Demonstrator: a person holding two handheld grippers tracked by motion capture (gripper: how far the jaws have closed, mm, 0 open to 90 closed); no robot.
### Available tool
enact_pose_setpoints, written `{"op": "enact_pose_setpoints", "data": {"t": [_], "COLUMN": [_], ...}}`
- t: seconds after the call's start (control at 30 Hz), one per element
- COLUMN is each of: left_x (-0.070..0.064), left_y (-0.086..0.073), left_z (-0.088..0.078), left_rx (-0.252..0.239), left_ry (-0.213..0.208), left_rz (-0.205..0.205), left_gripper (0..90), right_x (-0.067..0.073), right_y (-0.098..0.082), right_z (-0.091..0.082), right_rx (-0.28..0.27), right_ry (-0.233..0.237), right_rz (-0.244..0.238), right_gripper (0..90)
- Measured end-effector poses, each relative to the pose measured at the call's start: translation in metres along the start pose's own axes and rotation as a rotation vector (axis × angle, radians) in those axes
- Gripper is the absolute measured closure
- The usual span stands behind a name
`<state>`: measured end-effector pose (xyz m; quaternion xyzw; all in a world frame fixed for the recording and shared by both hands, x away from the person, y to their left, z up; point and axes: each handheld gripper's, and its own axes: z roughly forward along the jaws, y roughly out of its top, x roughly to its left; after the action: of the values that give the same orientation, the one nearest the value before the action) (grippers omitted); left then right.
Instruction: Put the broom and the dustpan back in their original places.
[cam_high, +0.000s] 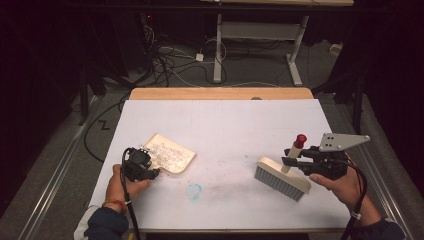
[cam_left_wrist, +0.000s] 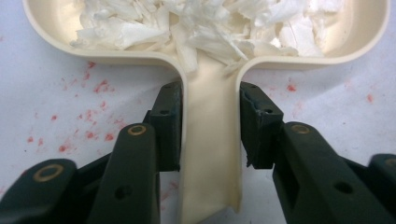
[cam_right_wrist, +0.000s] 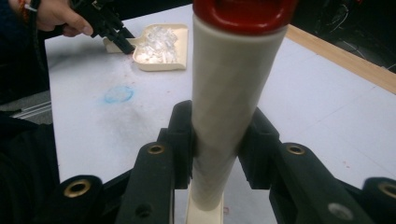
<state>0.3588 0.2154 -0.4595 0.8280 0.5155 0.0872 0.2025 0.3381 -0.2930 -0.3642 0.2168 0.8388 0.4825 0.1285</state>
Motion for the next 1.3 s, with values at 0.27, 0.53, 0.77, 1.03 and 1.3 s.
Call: {"op": "enact_pose_setpoints", "data": {"t": [0.27,0.53,0.77,1.03,1.3], "left_x": [-0.013,-0.038,-0.048,-0.047,-0.048], "left_y": [-0.007,-0.021,-0.030,-0.044,-0.051], "left_z": [-0.002,-0.009,-0.011,-0.024,-0.022], "left_rx": [-0.015,-0.036,-0.062,-0.316,-0.415], "left_ry": [-0.017,-0.052,-0.043,0.000,0.019], "left_rz": [0.003,0.090,0.143,0.223,0.275], "left_gripper": [46.0,41.9,40.1,22.0,19.0], "right_x": [-0.009,-0.025,-0.041,-0.060,-0.076], "right_y": [0.002,0.004,0.010,0.014,0.017], "right_z": [0.005,0.016,0.031,0.050,0.070], "right_rx": [-0.011,-0.018,0.006,0.020,0.046], "right_ry": [-0.086,-0.182,-0.217,-0.273,-0.305], "right_rz": [0.014,0.062,0.079,0.129,0.165], "right_gripper": [65.4,61.6,60.3,59.7,59.2]}}
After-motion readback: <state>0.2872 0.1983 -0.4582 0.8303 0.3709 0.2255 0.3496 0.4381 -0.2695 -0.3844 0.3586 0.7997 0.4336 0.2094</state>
